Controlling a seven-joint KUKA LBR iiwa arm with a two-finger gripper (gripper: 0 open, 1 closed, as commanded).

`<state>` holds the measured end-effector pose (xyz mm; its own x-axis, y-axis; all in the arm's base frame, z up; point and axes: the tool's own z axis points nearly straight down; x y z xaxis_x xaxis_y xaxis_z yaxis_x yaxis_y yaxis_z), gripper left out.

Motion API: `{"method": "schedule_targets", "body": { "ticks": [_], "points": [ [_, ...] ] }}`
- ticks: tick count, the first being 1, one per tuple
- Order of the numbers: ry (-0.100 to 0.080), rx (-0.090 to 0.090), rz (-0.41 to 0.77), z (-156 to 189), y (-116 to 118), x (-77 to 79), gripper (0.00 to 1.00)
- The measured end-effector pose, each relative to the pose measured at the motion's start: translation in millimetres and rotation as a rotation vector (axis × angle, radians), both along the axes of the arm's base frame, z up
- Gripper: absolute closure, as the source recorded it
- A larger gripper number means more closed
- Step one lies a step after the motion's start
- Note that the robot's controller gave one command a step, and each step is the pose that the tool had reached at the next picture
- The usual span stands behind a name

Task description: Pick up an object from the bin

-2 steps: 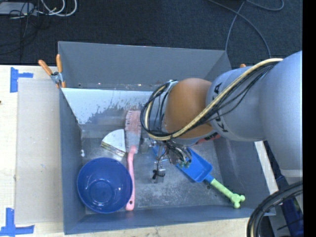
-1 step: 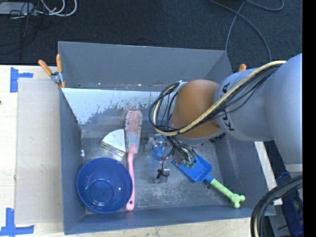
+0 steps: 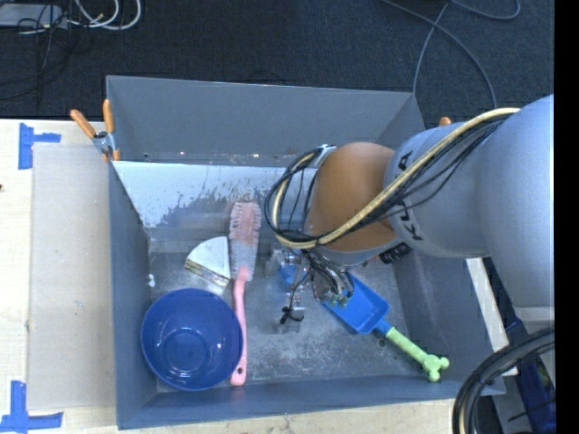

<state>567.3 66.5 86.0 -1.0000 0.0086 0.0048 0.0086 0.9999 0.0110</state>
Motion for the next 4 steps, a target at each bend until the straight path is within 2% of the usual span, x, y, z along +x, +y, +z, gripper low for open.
{"method": "schedule_targets", "body": {
  "ticks": [1,2,3,4],
  "points": [
    [0.014,0.029,0.081,-2,-25,-19.6,0.0],
    [0.013,0.027,-0.016,-2,-20,-17.9,0.0],
    [0.022,0.026,0.057,-3,-27,-20.1,0.0],
    [0.009,0.015,0.115,0,-74,-12.2,0.0]
  ]
}}
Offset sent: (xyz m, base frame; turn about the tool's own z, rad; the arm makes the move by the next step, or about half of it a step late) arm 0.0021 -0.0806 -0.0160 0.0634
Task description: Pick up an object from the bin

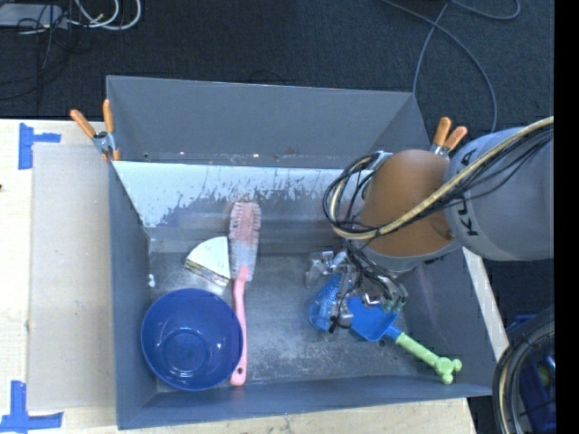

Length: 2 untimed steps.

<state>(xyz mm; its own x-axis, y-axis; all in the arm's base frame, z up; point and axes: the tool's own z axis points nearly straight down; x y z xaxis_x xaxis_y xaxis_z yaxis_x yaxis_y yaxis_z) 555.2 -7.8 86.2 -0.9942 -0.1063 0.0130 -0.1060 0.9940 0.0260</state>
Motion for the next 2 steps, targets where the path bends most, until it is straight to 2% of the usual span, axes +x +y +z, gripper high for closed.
{"method": "schedule_targets", "body": {
  "ticks": [1,2],
  "points": [
    [0.006,0.014,-0.039,-2,-2,4.9,0.0],
    [0.007,0.009,-0.131,-16,-50,4.3,0.0]
  ]
}}
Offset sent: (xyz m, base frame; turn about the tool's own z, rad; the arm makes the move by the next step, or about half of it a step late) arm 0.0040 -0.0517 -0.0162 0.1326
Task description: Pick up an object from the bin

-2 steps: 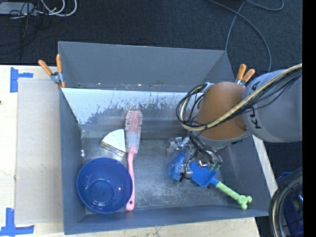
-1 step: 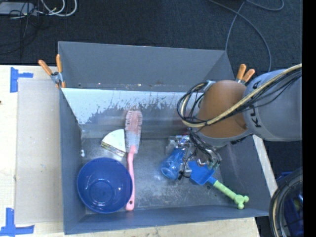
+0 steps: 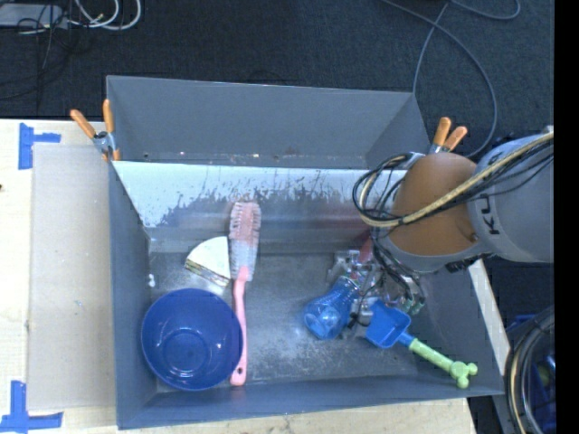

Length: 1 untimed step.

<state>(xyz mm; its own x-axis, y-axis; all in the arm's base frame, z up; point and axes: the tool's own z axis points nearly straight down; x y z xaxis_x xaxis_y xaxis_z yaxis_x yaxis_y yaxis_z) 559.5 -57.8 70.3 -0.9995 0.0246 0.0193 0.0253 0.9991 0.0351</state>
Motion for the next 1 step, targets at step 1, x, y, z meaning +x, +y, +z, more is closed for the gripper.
{"method": "schedule_targets", "body": {
  "ticks": [1],
  "points": [
    [-0.001,0.001,0.032,4.6,15.3,3.0,0.0]
  ]
}}
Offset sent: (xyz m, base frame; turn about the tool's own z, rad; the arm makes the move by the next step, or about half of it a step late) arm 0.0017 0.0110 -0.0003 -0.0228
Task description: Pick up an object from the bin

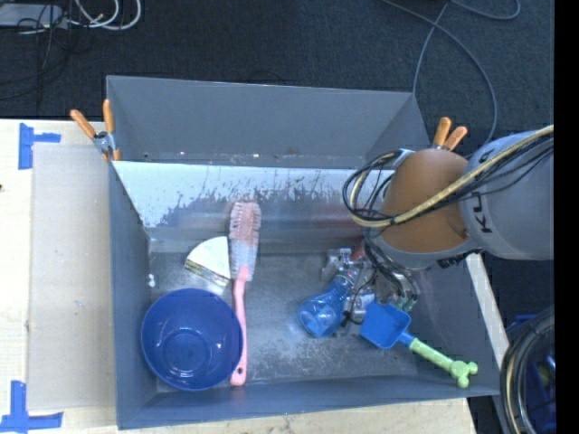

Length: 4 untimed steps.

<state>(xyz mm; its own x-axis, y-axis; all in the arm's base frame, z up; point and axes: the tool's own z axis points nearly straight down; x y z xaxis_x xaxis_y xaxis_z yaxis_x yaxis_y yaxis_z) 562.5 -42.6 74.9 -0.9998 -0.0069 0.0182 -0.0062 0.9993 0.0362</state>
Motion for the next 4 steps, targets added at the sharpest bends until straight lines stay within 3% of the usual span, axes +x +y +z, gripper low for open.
{"method": "schedule_targets", "body": {
  "ticks": [1,4],
  "points": [
    [0.001,0.002,0.002,-0.4,16.5,0.0,0.0],
    [0.0,0.002,0.015,-4.9,21.5,7.4,0.0]
  ]
}}
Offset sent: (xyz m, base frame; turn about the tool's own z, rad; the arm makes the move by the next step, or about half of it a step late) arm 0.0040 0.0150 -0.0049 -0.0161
